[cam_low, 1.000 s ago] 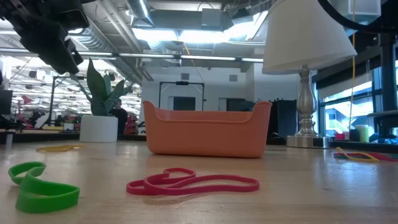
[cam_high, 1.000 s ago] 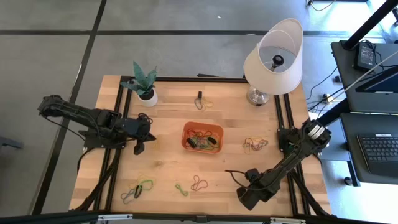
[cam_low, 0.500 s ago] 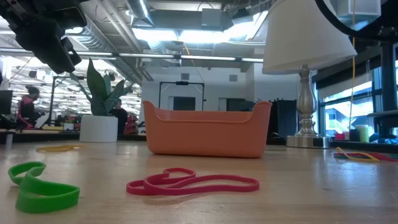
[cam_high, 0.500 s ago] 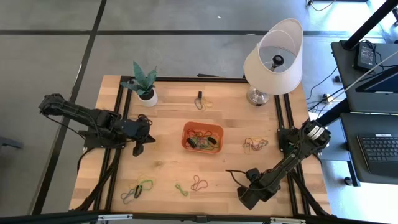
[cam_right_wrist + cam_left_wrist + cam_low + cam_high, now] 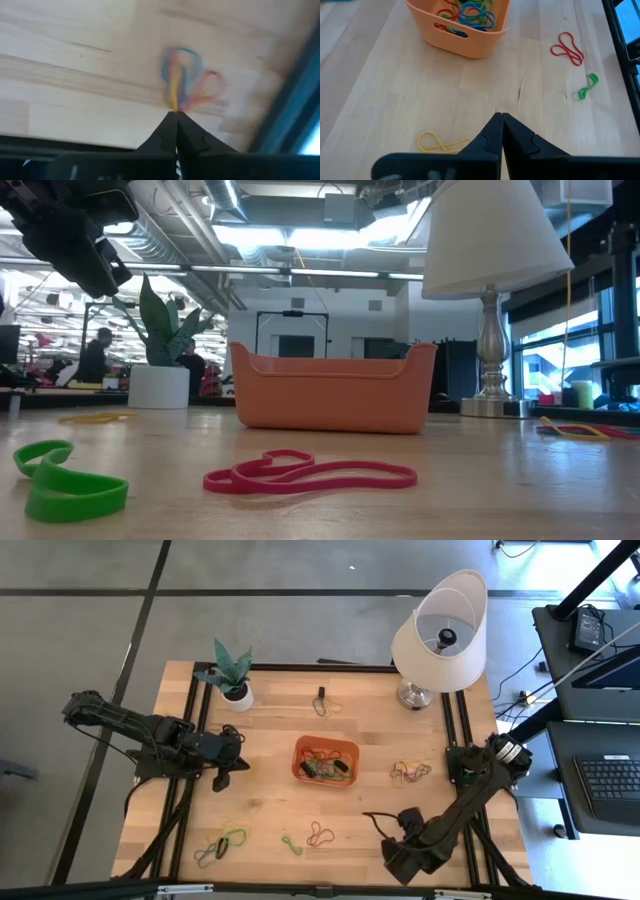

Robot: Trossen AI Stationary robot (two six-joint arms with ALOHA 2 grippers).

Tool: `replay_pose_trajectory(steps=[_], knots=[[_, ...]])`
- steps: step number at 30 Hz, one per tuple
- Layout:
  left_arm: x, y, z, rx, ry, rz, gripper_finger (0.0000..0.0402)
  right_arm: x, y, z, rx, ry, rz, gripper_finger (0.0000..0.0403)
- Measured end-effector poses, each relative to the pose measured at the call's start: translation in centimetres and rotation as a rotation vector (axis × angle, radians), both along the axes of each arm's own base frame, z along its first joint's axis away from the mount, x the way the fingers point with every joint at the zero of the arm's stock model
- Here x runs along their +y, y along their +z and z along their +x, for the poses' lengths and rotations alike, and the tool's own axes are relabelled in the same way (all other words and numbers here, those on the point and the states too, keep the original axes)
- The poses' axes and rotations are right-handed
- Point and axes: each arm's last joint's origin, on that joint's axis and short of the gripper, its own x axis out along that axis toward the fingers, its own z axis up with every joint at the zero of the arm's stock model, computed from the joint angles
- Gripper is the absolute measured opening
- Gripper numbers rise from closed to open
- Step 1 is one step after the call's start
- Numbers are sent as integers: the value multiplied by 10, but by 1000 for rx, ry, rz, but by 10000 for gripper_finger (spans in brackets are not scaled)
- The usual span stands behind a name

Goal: Pick and place rubber bands into bin
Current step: Put the yellow rubber band into the orange bin

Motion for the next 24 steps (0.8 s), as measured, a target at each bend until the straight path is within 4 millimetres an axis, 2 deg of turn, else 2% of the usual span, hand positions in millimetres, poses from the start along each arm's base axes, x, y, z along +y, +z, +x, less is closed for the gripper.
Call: replay_pose_trajectory(steps=[6,9,18,24], knots=[[0,0,0,-2,-17,18,3,-1,44,-5,34,14,-70,1],[0,0,0,-2,-17,18,1,0,58,-8,30,23,-70,0],[0,0,0,-2,-17,19,1,0,62,-11,0,32,-74,0],[0,0,0,-2,-14,17,3,-2,62,-9,-74,44,-140,0]])
